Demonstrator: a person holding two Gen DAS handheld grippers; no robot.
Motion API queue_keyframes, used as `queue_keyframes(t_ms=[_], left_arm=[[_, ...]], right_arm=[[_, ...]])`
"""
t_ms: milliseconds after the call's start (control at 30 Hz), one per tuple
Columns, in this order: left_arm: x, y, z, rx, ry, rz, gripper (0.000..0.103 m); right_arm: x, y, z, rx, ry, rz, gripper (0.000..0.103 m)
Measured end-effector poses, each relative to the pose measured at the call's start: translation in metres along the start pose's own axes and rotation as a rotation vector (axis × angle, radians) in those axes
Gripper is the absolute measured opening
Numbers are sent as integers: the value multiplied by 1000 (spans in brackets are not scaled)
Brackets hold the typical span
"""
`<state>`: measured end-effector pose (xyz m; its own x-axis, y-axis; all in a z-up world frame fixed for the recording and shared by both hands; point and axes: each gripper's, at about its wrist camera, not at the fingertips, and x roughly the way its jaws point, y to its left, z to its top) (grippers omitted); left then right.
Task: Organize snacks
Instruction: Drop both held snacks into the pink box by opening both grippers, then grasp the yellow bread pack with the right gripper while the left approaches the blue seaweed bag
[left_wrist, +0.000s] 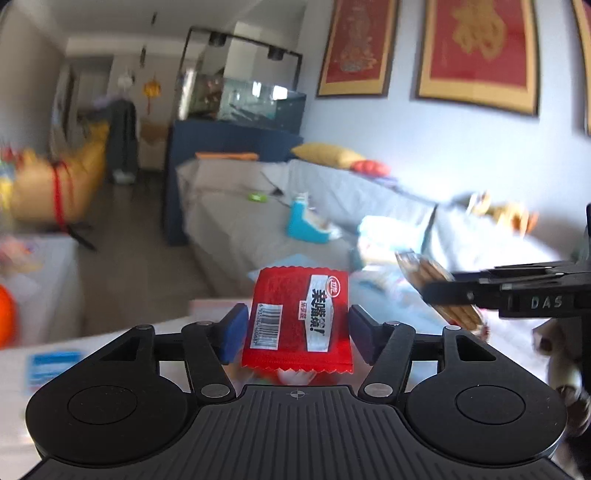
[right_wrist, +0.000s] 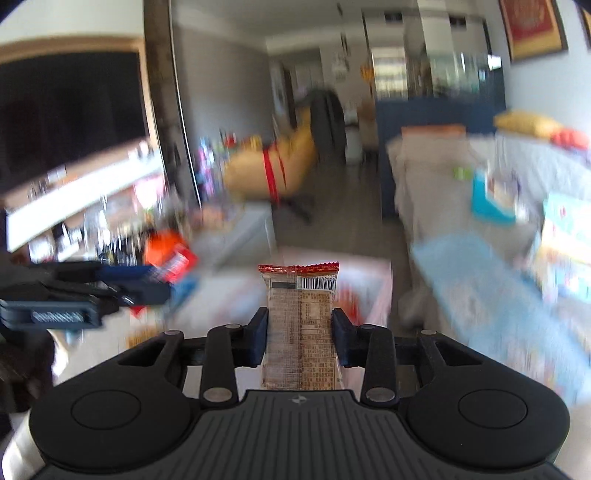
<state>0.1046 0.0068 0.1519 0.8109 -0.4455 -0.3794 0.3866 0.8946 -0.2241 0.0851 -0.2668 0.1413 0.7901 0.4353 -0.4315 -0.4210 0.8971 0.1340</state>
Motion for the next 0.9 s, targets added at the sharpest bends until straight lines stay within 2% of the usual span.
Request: queue_keyframes(t_ms=[33, 67, 133, 167, 233, 300, 333, 367, 467, 500, 567, 700, 800, 900], left_arm=[[18, 10, 6, -48, 32, -25, 67], [39, 21, 8, -96, 73, -26, 67], [60, 36, 5, -138, 123, 31, 60], [64, 42, 1, -142, 132, 52, 60], [61, 56, -8, -158, 137, 38, 60], [52, 75, -15, -181, 153, 28, 60], [47, 82, -16, -178, 159, 50, 60], [41, 92, -18, -167, 163, 93, 60], [21, 130, -23, -132, 144, 298, 60], [14, 148, -26, -139, 135, 372, 60], [4, 180, -34, -200, 137, 453, 60], [11, 230, -47, -350, 166, 483, 60], [21, 250, -55, -392, 176, 507, 60], [41, 256, -59, -378, 196, 557, 60]], right_arm=[[5, -1, 18, 1, -19, 1, 36], [14, -3, 36, 10, -29, 8, 40], [38, -6, 65, 14, -24, 18, 66], [52, -6, 76, 12, -8, -12, 82], [75, -6, 85, -6, 10, -79, 83], [91, -7, 81, -20, 45, -96, 83], [97, -10, 75, -8, 63, -92, 83], [102, -11, 70, 9, 79, -84, 83], [120, -11, 47, 46, 147, -55, 83], [125, -7, 39, 44, 167, -40, 83], [131, 5, 26, 32, 193, -6, 83], [146, 45, 12, -11, 251, 102, 83], [163, 83, 3, -46, 299, 161, 84], [183, 122, -9, -68, 357, 242, 85]])
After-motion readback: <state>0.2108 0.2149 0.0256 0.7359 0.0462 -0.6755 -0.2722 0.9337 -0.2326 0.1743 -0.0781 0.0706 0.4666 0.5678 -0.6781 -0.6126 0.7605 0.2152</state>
